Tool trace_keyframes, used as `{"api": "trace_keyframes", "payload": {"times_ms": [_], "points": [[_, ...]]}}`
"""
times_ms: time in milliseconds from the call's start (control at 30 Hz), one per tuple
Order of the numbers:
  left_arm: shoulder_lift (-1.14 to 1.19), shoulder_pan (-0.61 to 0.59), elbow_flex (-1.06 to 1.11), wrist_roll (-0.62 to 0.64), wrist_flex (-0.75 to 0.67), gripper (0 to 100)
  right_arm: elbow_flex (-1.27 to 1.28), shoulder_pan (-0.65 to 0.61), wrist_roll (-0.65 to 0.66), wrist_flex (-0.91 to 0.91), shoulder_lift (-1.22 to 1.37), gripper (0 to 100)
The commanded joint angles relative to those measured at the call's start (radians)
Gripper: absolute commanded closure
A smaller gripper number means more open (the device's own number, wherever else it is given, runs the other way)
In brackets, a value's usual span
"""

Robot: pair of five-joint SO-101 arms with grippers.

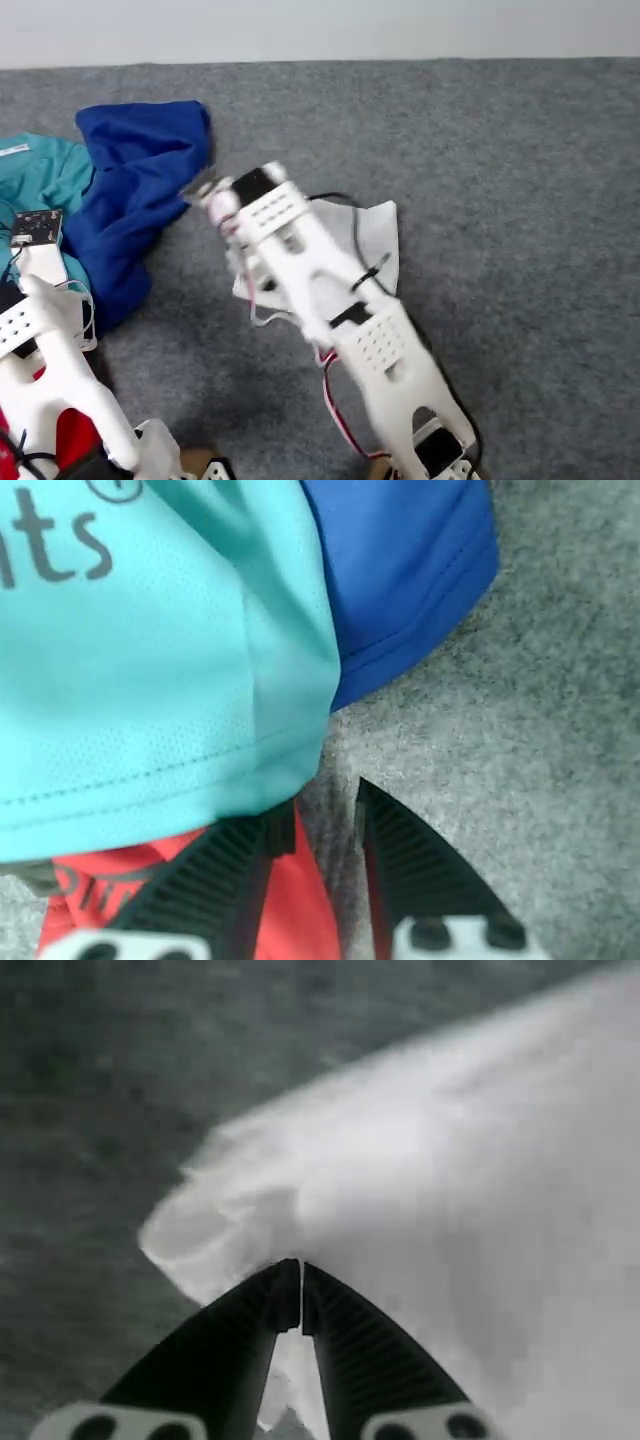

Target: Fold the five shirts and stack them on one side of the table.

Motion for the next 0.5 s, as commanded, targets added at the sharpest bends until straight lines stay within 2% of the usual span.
{"api": "trace_keyframes", "payload": {"times_ms": [0,233,333,467], "points": [[-0.035,0.005,-0.007,0.009,-0.014,89,-0.043,-0.085,0.006,0.030,-0.070,98.5],[-0.035,0.000,-0.007,0.009,-0.009,89,-0.051,-0.111,0.011,0.036,-0.101,98.5],[-0.035,0.000,-0.007,0.009,-0.009,89,-0.057,-0.056,0.009,0.036,-0.188,98.0],[-0.035,0.000,-0.007,0.009,-0.008,89,-0.057,0.081,0.011,0.031,-0.295,98.0]]}}
